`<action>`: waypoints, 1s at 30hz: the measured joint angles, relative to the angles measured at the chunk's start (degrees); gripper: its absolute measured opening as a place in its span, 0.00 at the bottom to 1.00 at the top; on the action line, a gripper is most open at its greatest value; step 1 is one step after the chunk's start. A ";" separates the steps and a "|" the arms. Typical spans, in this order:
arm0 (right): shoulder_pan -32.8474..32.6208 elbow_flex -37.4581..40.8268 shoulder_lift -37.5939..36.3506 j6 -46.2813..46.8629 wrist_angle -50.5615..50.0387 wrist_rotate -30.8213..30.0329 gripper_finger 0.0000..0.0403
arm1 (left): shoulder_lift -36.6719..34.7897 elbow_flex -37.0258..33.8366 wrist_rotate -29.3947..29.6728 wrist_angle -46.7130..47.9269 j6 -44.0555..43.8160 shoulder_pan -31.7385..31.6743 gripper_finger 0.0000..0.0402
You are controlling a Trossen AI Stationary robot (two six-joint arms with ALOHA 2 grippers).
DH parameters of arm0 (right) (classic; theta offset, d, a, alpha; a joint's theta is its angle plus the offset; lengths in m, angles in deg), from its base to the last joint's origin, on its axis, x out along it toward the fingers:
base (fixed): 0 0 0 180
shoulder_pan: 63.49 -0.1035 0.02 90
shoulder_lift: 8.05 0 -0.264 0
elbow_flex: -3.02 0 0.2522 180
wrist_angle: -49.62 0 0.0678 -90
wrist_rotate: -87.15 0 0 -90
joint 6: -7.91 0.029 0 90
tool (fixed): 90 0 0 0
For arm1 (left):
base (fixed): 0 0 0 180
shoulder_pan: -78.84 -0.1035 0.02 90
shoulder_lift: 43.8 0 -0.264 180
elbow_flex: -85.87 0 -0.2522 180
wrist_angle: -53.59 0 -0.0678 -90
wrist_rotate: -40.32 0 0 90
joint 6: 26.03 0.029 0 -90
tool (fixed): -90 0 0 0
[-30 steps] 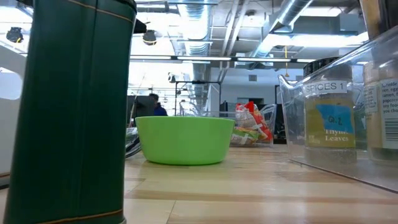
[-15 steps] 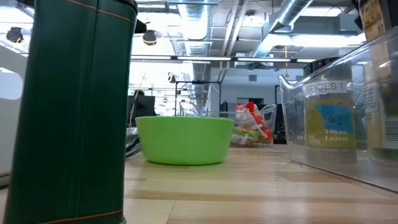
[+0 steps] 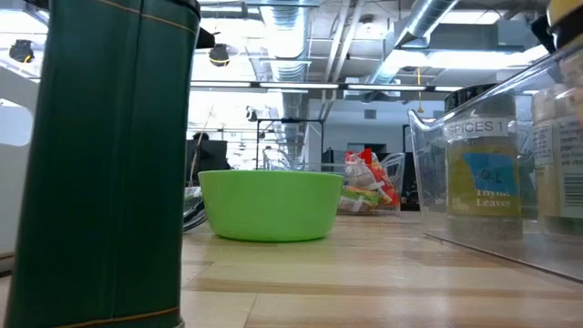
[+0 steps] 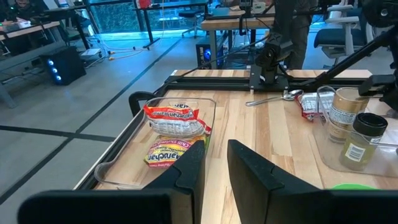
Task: Pick & Place Food Item
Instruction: Put the black seasoning into the bottom transparent bin
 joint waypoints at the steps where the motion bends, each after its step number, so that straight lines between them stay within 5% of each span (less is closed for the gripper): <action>1: 0.00 0.00 0.16 0.37 0.16 0.00 0.54 | -0.01 0.00 -0.01 0.00 0.01 0.01 0.15; 30: 0.96 0.00 0.56 0.79 1.83 0.30 0.57 | -0.01 -0.01 -0.01 -0.01 0.01 0.02 0.15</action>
